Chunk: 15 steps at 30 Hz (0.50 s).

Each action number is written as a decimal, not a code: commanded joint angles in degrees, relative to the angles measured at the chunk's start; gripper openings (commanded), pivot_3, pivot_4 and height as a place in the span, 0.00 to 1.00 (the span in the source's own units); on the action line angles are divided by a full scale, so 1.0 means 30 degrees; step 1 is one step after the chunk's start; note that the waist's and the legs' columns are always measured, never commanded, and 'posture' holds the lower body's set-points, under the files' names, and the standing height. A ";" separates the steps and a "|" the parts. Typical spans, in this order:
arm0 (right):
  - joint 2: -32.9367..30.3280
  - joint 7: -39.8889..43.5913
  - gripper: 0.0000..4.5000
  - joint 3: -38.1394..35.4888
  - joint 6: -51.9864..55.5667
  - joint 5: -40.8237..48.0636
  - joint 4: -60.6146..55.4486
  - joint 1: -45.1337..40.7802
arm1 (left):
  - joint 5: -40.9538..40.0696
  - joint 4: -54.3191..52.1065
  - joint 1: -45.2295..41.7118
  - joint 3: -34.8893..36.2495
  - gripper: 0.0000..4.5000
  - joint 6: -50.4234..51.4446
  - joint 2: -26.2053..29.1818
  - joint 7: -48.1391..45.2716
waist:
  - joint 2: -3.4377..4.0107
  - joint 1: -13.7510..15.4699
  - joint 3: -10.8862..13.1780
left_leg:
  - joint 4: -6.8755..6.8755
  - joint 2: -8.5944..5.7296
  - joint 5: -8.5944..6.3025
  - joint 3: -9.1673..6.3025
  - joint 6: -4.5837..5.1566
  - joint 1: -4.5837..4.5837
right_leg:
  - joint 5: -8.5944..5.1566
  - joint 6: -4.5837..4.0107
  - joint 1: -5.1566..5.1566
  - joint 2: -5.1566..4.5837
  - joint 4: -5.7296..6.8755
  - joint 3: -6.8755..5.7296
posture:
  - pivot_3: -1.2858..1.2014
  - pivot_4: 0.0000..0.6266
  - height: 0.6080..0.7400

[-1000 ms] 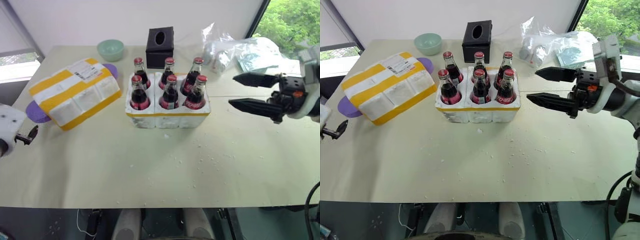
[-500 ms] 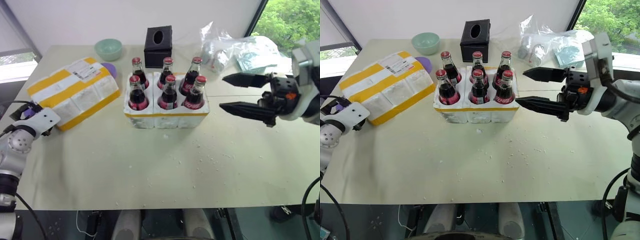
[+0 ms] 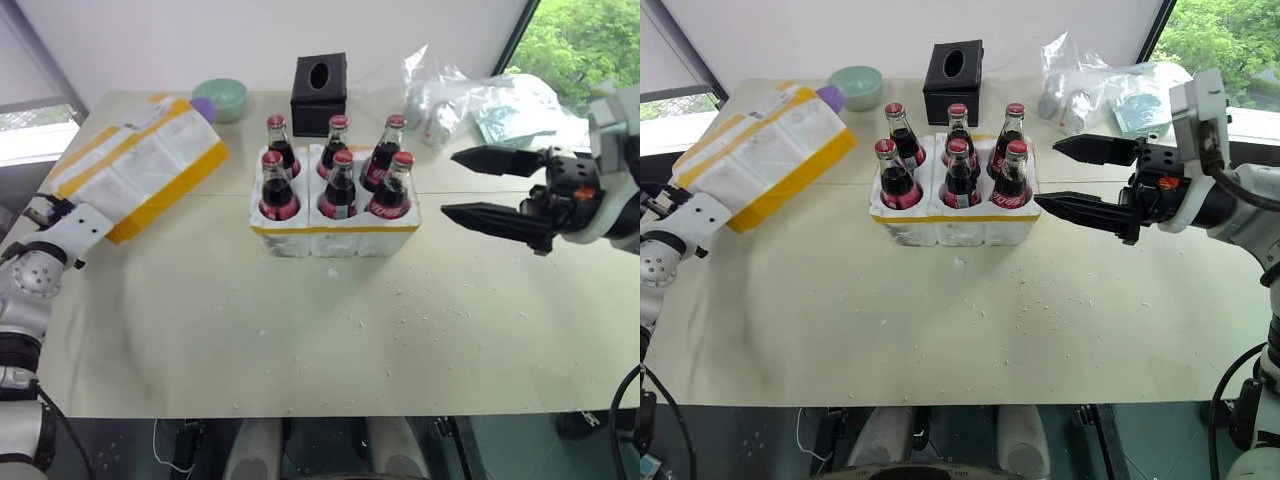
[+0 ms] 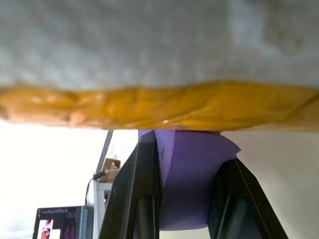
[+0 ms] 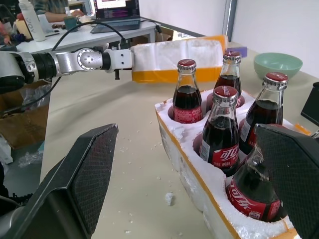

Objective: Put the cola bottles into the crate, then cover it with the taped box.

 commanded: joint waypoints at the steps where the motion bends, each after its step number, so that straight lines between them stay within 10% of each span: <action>1: -0.0417 0.0152 1.00 -0.0510 -0.0546 -0.0197 0.0243 -0.0106 | -0.0158 -0.0715 -0.0534 0.0276 0.15 -0.0029 0.0852 -0.0655 | -0.0004 0.0008 0.0000 | 0.0000 0.0000 0.0000 -0.0001 0.0000 0.0000 | 0.0000 0.0000 0.0001 0.0000 -0.0001 -0.0001 | 0.52 0.24 0.98; 15: -0.1347 0.1275 1.00 -0.0425 -0.1721 -0.1792 0.1542 0.1061 | -0.1458 -0.6159 -0.7858 0.0210 0.15 0.0673 0.2124 -0.5687 | -0.0084 -0.0097 0.0002 | 0.0004 -0.0008 0.0001 0.0006 0.0002 -0.0021 | 0.0003 0.0012 -0.0003 -0.0001 -0.0010 -0.0007 | 0.52 0.24 0.98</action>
